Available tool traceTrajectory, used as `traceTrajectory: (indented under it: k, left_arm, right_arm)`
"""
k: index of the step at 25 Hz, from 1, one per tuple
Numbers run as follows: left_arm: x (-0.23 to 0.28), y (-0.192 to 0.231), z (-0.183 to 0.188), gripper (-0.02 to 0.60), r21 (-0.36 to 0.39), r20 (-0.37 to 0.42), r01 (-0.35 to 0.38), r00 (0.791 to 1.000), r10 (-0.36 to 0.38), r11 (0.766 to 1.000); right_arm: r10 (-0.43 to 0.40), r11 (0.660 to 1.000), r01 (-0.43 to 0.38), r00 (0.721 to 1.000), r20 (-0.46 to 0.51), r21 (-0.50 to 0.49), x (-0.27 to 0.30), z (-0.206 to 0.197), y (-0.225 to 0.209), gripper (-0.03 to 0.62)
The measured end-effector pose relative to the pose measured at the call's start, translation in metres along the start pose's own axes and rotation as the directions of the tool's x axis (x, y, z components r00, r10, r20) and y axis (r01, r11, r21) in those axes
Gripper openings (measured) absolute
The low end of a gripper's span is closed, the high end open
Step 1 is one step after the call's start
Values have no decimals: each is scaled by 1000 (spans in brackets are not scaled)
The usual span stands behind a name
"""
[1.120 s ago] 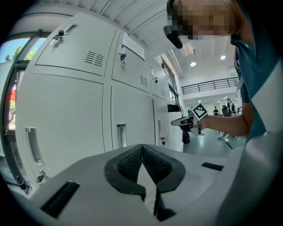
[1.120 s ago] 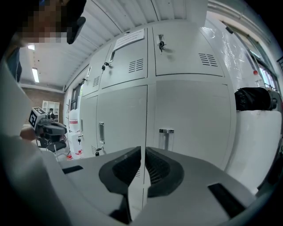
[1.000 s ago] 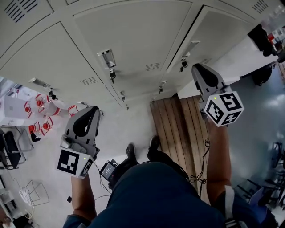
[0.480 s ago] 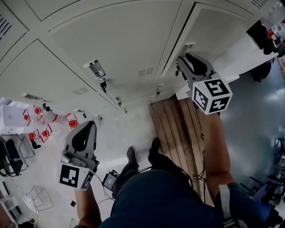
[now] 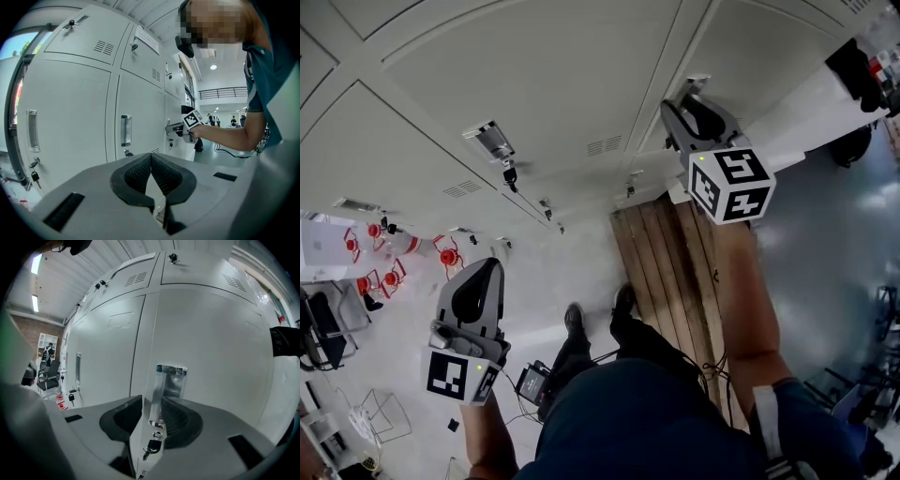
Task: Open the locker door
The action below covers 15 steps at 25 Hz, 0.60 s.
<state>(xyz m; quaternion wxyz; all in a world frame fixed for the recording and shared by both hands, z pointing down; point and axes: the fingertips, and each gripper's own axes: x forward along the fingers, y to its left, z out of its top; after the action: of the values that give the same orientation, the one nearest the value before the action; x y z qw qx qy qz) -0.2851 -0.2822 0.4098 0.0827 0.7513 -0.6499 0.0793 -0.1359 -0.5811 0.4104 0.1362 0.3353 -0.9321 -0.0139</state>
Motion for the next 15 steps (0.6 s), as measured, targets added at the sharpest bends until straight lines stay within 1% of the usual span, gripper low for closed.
traceTrajectory:
  k: [2, 6, 10, 15]
  left_arm:
    - [-1, -1, -1, 17, -4, 4, 3, 1000, -3, 1000]
    - [-5, 2, -8, 17, 7, -15, -13, 1000, 13, 1000]
    - [-8, 0, -6, 17, -4, -1, -4, 1000, 4, 1000]
    - [-10, 0, -6, 17, 11, -5, 5, 1000, -5, 1000]
  right_arm:
    - [-9, 1000, 9, 1000, 0, -2, 5, 0, 0, 133]
    - [-23, 1000, 23, 1000, -4, -2, 5, 0, -1, 133]
    - [-35, 999, 35, 999, -8, 26, -1, -2, 0, 124]
    - [-41, 998, 42, 999, -8, 43, -16, -7, 3, 124]
